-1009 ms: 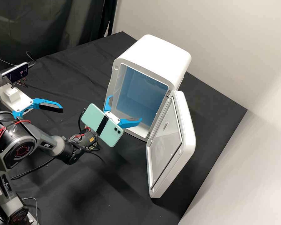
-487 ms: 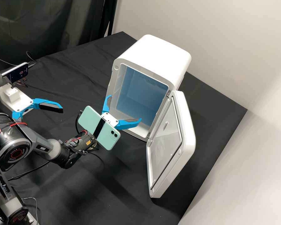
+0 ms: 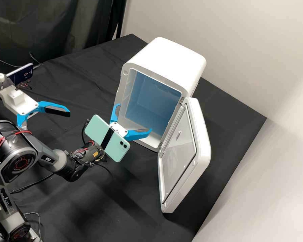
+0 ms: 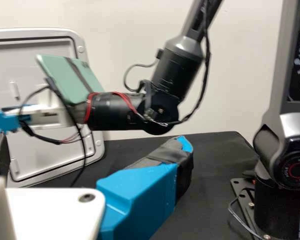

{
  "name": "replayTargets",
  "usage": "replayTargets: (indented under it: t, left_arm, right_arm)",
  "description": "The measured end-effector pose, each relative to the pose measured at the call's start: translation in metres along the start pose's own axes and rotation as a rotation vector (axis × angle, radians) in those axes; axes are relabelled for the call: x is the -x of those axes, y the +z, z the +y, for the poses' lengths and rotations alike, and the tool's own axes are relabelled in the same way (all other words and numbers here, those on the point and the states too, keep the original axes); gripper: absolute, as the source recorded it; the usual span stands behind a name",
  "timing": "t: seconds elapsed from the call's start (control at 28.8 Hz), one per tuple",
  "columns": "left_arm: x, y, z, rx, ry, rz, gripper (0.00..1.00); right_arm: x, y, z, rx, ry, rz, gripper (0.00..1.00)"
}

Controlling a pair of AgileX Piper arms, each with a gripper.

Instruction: Place the flask in the incubator

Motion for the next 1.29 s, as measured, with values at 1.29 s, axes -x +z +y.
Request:
replayTargets:
  t: [1.29]
  left_arm:
    - [0.065, -0.082, -0.0053, -0.072, -0.078, 0.22, 1.0]
  right_arm:
    - [-0.002, -0.001, -0.01, 0.004, -0.04, 0.007, 1.0]
